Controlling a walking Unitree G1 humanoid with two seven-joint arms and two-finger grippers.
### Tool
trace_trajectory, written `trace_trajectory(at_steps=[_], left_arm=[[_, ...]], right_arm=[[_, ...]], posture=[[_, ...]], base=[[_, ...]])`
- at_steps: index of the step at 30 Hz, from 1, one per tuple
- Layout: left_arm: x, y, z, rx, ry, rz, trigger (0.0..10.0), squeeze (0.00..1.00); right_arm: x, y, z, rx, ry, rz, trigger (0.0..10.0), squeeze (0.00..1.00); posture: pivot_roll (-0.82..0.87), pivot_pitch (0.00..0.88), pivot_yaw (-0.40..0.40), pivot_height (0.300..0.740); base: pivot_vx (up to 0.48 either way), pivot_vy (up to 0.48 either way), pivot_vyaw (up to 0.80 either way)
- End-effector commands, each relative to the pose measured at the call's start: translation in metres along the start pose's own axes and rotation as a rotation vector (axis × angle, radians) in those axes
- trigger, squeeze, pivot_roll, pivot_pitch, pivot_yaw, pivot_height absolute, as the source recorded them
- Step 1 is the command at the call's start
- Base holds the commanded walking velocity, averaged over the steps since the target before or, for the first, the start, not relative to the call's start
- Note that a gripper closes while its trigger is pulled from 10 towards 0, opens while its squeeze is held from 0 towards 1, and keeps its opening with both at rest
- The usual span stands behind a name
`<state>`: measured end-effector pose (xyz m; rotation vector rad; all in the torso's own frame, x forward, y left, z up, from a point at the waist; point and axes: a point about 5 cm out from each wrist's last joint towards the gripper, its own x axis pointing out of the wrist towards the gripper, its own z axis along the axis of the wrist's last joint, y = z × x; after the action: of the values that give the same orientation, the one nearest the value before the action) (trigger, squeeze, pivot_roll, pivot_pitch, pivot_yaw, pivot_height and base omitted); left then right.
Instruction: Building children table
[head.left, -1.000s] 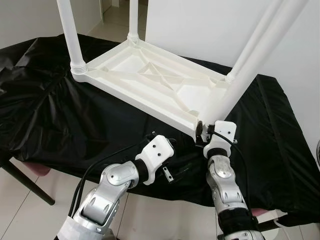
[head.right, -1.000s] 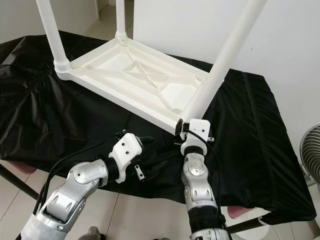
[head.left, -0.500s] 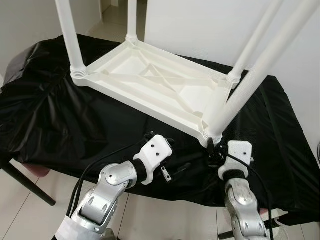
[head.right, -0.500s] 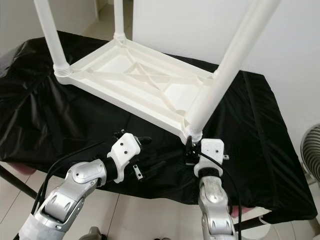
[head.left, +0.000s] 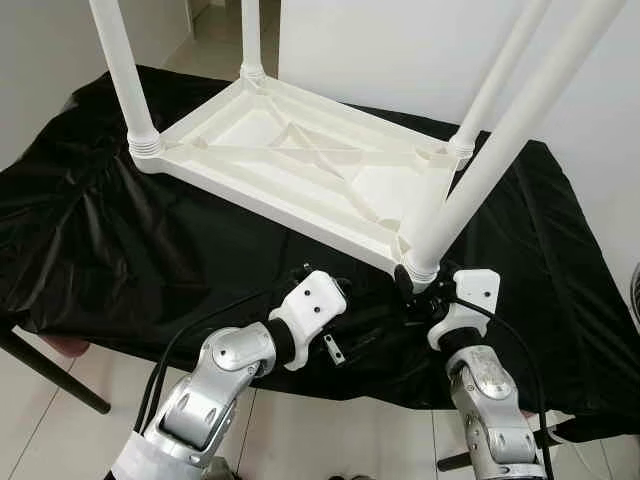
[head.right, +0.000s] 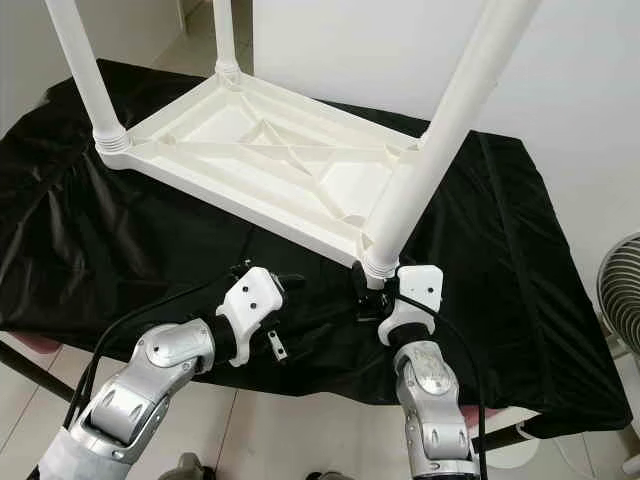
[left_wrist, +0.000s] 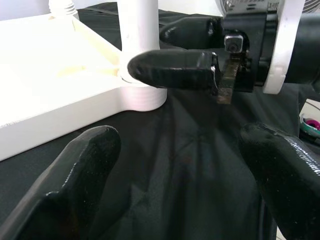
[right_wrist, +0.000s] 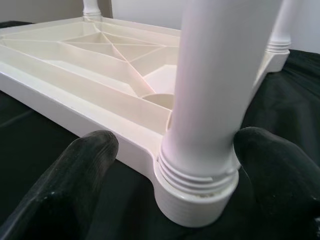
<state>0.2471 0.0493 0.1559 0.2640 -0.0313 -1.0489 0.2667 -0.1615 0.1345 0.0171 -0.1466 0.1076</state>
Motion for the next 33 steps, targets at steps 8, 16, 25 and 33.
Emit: trace_trajectory(at_steps=[8, 16, 25, 33], left_arm=[[0.002, -0.001, 0.002, -0.004, -0.009, 0.007, 10.0, 0.0], [0.002, 0.0, 0.003, 0.002, -0.011, 0.009, 10.0, 0.0], [0.002, -0.001, 0.003, 0.006, -0.009, -0.004, 10.0, 0.0], [0.004, -0.001, 0.004, 0.008, -0.011, -0.006, 10.0, 0.0]], right_arm=[[0.015, -0.005, 0.003, -0.006, -0.022, -0.058, 10.0, 0.0], [0.03, 0.004, 0.002, 0.015, -0.043, -0.125, 10.0, 0.0], [0.046, -0.002, 0.001, 0.006, -0.046, -0.19, 10.0, 0.0], [0.056, -0.047, 0.005, -0.071, -0.055, -0.321, 10.0, 0.0]], posture=[[0.13, 0.087, -0.094, 0.74], [0.13, 0.082, -0.092, 0.74], [0.13, 0.078, -0.079, 0.74], [0.13, 0.07, -0.085, 0.74]], base=[[0.0, 0.0, 0.0], [0.0, 0.0, 0.0], [0.0, 0.0, 0.0], [0.0, 0.0, 0.0]])
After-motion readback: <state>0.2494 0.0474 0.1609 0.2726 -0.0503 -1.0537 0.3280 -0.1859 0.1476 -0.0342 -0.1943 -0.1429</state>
